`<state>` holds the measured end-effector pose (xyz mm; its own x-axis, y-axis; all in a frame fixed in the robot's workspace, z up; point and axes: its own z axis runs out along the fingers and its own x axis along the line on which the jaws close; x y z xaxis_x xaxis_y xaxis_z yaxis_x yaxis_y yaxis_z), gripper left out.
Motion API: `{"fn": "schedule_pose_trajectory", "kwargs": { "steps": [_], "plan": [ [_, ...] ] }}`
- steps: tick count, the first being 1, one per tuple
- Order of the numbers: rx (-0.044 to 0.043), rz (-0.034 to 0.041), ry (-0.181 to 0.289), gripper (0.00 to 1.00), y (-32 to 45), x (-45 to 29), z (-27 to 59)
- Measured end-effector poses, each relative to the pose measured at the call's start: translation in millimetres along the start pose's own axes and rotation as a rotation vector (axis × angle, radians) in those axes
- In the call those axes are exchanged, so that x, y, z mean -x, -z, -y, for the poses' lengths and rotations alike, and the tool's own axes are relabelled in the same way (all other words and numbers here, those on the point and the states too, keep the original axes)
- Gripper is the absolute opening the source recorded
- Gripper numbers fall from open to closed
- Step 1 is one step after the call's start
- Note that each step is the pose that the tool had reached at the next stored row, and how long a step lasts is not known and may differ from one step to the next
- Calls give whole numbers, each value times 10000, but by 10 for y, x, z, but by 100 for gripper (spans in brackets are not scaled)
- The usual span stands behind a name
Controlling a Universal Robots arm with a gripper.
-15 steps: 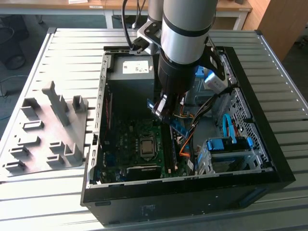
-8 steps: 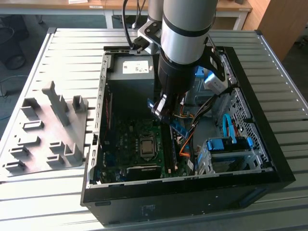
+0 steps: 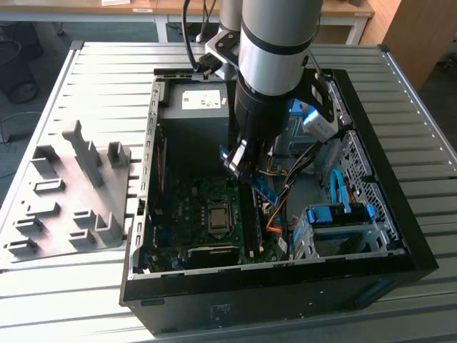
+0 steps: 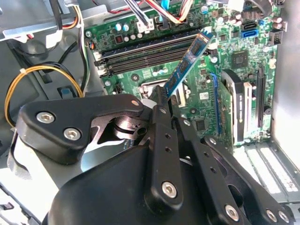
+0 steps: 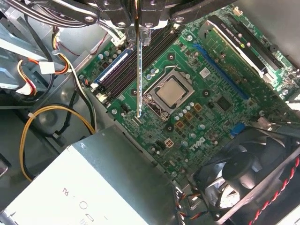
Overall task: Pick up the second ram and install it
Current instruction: 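Insert the second ram into the second slot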
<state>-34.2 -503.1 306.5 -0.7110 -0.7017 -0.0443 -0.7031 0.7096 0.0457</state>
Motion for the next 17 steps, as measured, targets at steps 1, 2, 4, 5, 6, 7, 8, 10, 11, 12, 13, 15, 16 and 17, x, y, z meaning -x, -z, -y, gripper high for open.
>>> {"fn": "schedule_pose_trajectory", "kwargs": {
  "steps": [1,2,4,5,6,7,8,10,11,12,13,15,16,17],
  "plan": [
    [-1,2,-35,14,0,0,0],
    [-3,3,-69,14,0,0,0],
    [-6,6,-140,14,-1,0,0],
    [-8,8,-179,14,-1,0,0],
    [-10,10,-222,14,-1,0,0],
    [-12,12,-273,14,-2,0,0],
    [-15,14,-330,14,-2,0,0],
    [-21,19,-448,14,-2,0,0],
    [-25,22,-517,14,-2,0,0],
    [-29,25,-589,14,-3,0,0],
    [-34,26,-663,14,-3,0,0],
    [-43,31,-815,14,-4,0,0],
    [-48,33,-888,14,-4,0,0],
    [-52,34,-956,14,-4,0,0]
  ]
}}
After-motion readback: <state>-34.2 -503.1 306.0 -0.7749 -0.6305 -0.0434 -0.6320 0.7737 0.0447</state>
